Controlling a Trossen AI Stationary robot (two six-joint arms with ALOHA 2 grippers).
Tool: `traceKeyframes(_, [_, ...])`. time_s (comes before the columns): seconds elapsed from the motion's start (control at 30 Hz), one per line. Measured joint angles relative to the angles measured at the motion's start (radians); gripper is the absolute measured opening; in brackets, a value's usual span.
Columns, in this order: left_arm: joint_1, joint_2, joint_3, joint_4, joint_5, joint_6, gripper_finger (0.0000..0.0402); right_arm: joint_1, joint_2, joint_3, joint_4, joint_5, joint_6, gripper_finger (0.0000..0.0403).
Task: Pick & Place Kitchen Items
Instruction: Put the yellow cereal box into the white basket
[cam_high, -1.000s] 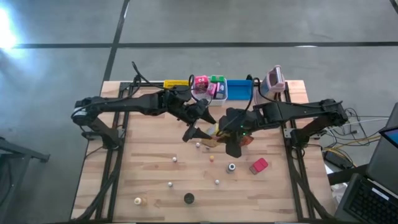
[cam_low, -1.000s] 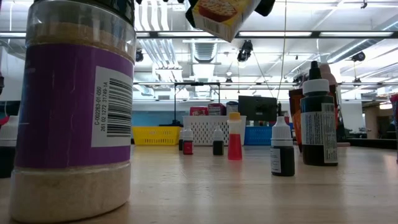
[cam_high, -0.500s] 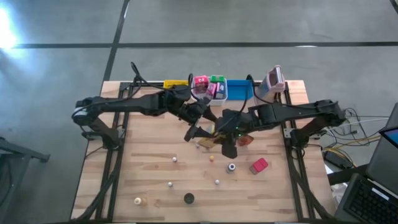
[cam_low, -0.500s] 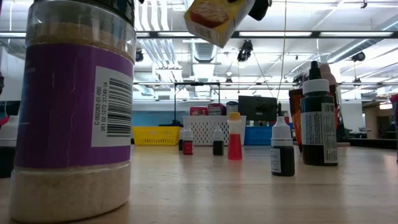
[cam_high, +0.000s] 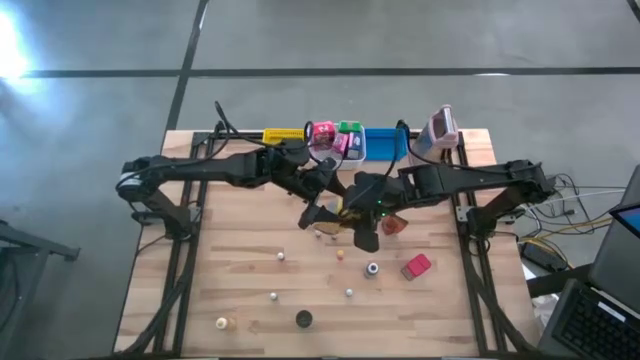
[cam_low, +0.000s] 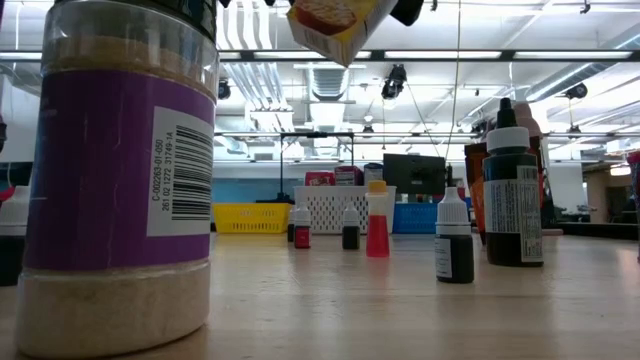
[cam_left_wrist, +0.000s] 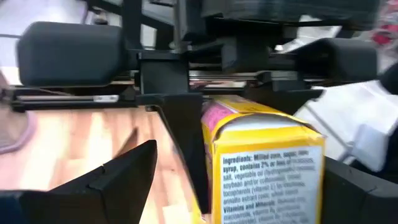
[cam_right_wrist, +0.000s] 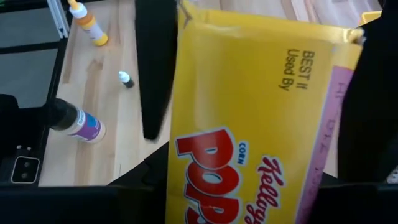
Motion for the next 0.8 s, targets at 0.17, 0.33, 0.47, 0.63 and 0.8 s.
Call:
traceKeyframes(0.17, [0.000,0.000,0.000,-0.001,-0.029,0.015,0.0342,-0.010,0.011,0.000,0.002,0.000,0.002,0.0150])
traceKeyframes(0.33, [-0.001,-0.015,0.001,-0.018,-0.037,0.024,0.0342,-0.022,0.011,0.002,0.000,-0.001,0.000,0.0138])
traceKeyframes(0.47, [-0.001,-0.021,0.001,-0.023,-0.063,0.032,0.0342,-0.024,0.010,0.005,0.002,0.000,-0.004,0.0136])
traceKeyframes(0.63, [-0.003,-0.021,0.001,-0.024,-0.082,0.029,0.0342,-0.025,0.010,0.005,0.001,-0.001,-0.004,0.0148])
traceKeyframes(0.8, [-0.007,-0.021,0.001,-0.024,-0.090,0.027,0.0342,-0.032,0.010,0.005,0.001,-0.002,-0.005,0.0144])
